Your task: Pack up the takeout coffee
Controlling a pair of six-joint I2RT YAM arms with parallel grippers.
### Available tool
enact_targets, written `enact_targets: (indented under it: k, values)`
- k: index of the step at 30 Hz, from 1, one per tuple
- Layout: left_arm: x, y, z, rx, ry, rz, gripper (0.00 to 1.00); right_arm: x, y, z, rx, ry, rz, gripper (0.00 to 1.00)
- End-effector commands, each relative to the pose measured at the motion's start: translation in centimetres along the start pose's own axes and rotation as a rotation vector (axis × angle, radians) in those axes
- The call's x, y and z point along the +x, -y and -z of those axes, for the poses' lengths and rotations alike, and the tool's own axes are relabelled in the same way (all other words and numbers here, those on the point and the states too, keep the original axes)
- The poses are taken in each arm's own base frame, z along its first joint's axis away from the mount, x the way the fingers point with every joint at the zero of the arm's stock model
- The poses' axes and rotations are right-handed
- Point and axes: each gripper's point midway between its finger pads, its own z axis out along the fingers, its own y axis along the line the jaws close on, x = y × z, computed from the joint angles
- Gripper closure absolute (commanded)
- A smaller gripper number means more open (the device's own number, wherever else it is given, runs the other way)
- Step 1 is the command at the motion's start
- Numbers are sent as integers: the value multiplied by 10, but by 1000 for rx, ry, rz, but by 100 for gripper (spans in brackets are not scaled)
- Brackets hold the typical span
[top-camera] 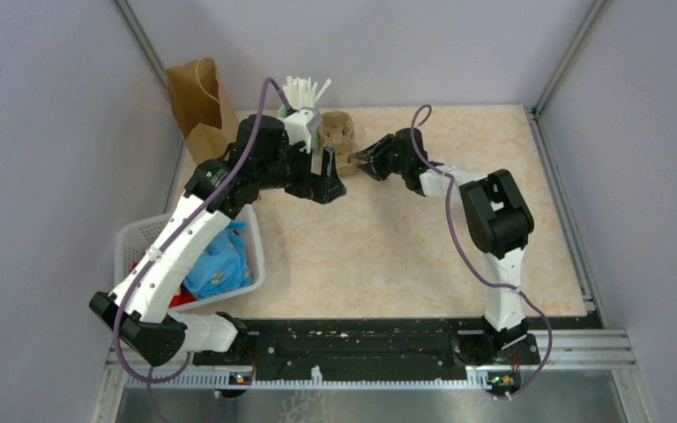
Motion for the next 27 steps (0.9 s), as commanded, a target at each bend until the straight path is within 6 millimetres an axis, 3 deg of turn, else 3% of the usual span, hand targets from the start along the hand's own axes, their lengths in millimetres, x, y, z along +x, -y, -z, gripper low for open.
enact_targets:
  k: [1, 27]
  values:
    - [-5, 4, 10, 19, 30, -20, 2, -11, -24, 2, -55, 27, 42, 56]
    - [-6, 3, 10, 26, 31, -17, 2, -11, -21, -19, -2, 16, 70, 70]
